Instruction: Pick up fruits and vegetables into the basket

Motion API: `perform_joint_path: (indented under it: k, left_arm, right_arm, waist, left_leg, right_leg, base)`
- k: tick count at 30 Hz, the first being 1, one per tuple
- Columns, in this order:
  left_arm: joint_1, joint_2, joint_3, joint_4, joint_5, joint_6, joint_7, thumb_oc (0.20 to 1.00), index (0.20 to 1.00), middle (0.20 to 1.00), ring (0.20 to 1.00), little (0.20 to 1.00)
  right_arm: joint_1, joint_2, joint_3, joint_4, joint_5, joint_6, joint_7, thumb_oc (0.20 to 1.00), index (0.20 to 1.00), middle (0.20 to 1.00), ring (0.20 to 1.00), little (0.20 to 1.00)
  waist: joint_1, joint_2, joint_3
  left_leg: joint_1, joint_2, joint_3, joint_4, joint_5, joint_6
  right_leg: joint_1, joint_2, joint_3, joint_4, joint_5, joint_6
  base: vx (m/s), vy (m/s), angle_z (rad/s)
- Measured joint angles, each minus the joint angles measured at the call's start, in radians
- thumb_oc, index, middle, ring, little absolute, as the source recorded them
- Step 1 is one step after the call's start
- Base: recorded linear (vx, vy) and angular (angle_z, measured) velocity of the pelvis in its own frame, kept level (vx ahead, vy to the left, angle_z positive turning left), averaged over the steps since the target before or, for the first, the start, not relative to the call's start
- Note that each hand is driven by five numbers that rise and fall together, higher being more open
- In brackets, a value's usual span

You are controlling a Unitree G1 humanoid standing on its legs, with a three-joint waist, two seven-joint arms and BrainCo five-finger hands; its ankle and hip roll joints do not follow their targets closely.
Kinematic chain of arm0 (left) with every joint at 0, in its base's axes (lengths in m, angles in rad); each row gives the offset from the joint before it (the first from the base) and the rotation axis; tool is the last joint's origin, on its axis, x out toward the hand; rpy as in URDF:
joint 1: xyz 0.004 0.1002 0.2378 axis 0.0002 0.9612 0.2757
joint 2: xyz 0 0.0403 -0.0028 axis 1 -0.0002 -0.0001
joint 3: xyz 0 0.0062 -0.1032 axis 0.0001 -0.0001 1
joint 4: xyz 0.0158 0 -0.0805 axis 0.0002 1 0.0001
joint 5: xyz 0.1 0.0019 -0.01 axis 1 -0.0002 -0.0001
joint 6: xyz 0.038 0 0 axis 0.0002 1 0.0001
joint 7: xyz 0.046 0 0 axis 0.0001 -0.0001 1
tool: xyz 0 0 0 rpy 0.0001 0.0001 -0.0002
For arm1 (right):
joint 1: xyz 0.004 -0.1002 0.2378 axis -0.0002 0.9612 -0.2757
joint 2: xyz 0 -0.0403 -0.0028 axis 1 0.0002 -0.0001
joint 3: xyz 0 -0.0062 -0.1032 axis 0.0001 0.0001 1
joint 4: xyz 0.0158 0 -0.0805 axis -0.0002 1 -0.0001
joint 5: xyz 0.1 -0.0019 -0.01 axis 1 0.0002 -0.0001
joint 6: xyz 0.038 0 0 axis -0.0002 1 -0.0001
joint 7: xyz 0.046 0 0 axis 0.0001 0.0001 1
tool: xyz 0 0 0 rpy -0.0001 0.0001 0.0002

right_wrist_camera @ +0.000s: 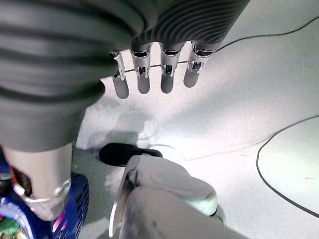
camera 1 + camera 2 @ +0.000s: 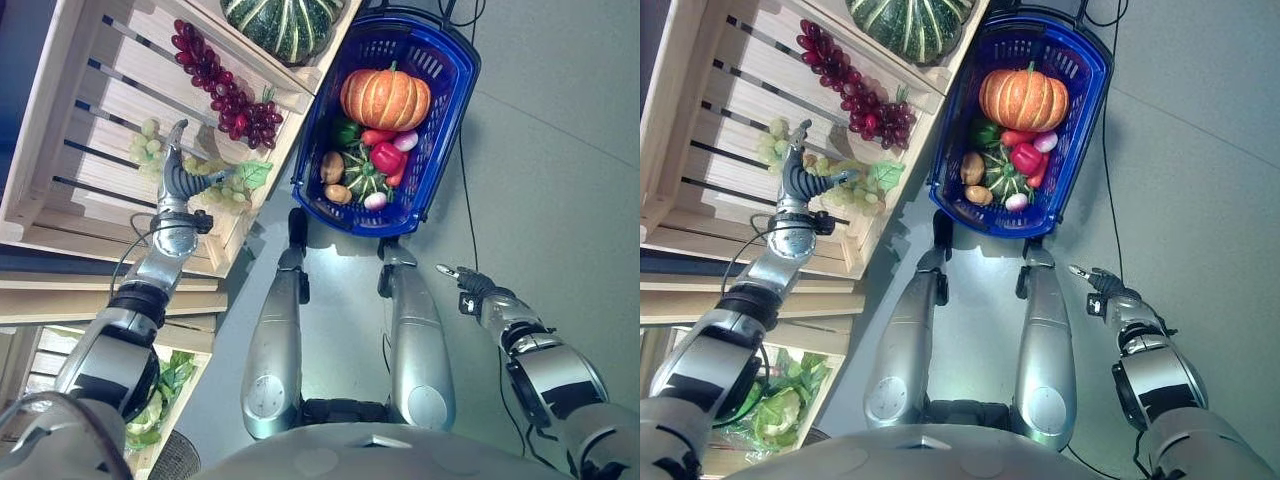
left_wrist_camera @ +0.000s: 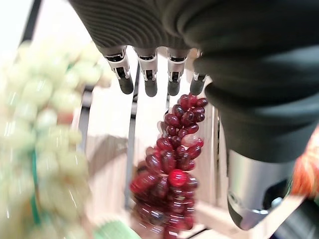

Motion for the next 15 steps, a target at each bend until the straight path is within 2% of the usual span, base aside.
perform_joint_path:
  k: [4,5,7,8,9,11,15]
  left_arm:
    - [0.0,0.0,0.0,0.0,0.0,0.0,0.0,1.0,1.0,1.0,1.0,1.0]
    - [-0.045,0.025,-0.047,0.038,0.113,0.068,0.042,1.0,1.0,1.0,1.0,1.0]
    - [-0.06,0.031,-0.065,0.061,0.17,0.09,0.058,1.0,1.0,1.0,1.0,1.0]
    - [-0.099,0.052,-0.148,0.129,0.257,0.117,0.077,1.0,1.0,1.0,1.0,1.0]
    - [-0.115,0.07,-0.18,0.153,0.326,0.135,0.073,1.0,1.0,1.0,1.0,1.0]
    - [-0.116,0.077,-0.181,0.176,0.397,0.167,0.076,1.0,1.0,1.0,1.0,1.0]
    - [-0.126,0.077,-0.253,0.218,0.528,0.19,0.083,1.0,1.0,1.0,1.0,1.0]
  right_arm:
    - [0.0,0.0,0.0,0.0,0.0,0.0,0.0,1.0,1.0,1.0,1.0,1.0]
    - [0.0,-0.004,0.001,0.0,0.0,0.0,0.0,1.0,1.0,1.0,1.0,1.0]
    - [-0.006,-0.006,0.004,0.0,0.0,-0.001,0.001,1.0,1.0,1.0,1.0,1.0]
    - [-0.019,-0.01,0.011,0.002,0.0,0.003,0.004,1.0,1.0,1.0,1.0,1.0]
    - [-0.037,-0.009,0.014,0.002,0.0,0.005,0.004,1.0,1.0,1.0,1.0,1.0]
    - [-0.055,-0.01,0.019,-0.005,0.0,0.002,0.008,1.0,1.0,1.0,1.0,1.0]
    - [-0.066,-0.012,0.024,-0.003,-0.001,0.003,0.021,1.0,1.0,1.0,1.0,1.0]
  waist:
    - [0.0,0.0,0.0]
    - [-0.004,-0.004,0.002]
    - [-0.012,-0.006,0.003]
    - [-0.012,-0.008,0.004]
    - [-0.016,-0.014,0.007]
    - [-0.028,-0.019,0.01]
    - [-0.03,-0.021,0.011]
  left_leg:
    - [0.0,0.0,0.0,0.0,0.0,0.0]
    - [-0.006,-0.002,0.002,0.001,-0.002,0.002]
    - [-0.014,-0.001,0.002,0.002,-0.002,0.009]
    - [-0.02,-0.001,0.004,0.003,-0.003,0.01]
    - [-0.027,-0.002,0.007,0.007,-0.004,0.01]
    - [-0.039,0.0,0.011,0.017,-0.01,0.011]
    - [-0.038,0.005,0.022,0.028,-0.023,0.009]
  right_leg:
    - [0.0,0.0,0.0,0.0,0.0,0.0]
    - [-0.008,0.002,0.009,0.0,0.0,0.0]
    - [-0.013,0.003,0.01,-0.006,0.0,0.001]
    - [-0.021,0.003,0.013,-0.004,0.0,0.001]
    - [-0.028,0.004,0.016,0.0,0.0,0.001]
    - [-0.038,0.005,0.017,0.001,0.001,0.002]
    - [-0.038,0.011,0.03,-0.002,0.002,0.005]
  base:
    - [0.0,0.0,0.0]
    - [-0.02,0.04,-0.03]
    - [-0.02,0.072,-0.03]
    - [0.0,0.048,-0.04]
    - [0.0,0.029,-0.06]
    - [0.0,0.034,-0.06]
    - [0.0,0.032,-0.08]
